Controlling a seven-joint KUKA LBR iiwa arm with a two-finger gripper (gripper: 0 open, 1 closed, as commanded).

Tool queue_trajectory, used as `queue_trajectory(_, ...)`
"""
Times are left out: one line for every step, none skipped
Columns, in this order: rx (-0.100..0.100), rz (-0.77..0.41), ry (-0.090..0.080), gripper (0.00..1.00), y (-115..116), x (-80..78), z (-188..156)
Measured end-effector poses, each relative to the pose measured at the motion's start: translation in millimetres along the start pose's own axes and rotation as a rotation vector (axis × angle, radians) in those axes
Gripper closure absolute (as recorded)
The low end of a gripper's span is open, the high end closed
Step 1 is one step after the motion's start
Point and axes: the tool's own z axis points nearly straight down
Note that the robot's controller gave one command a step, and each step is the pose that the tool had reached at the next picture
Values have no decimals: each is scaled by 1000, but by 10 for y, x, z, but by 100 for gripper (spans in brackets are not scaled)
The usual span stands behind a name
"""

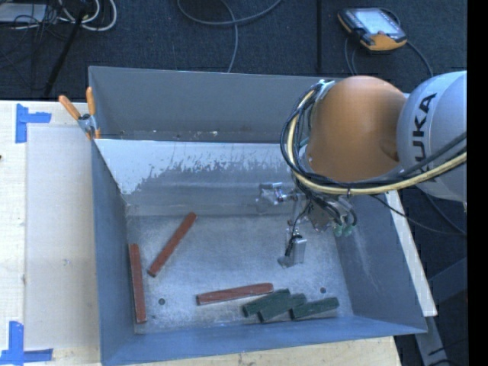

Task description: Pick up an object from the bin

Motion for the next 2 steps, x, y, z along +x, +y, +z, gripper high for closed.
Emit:
queue_trajectory(1, -46, -6, 0, 67, 174, 433)
queue_trajectory(0, -63, 2, 0, 109, 245, 658)
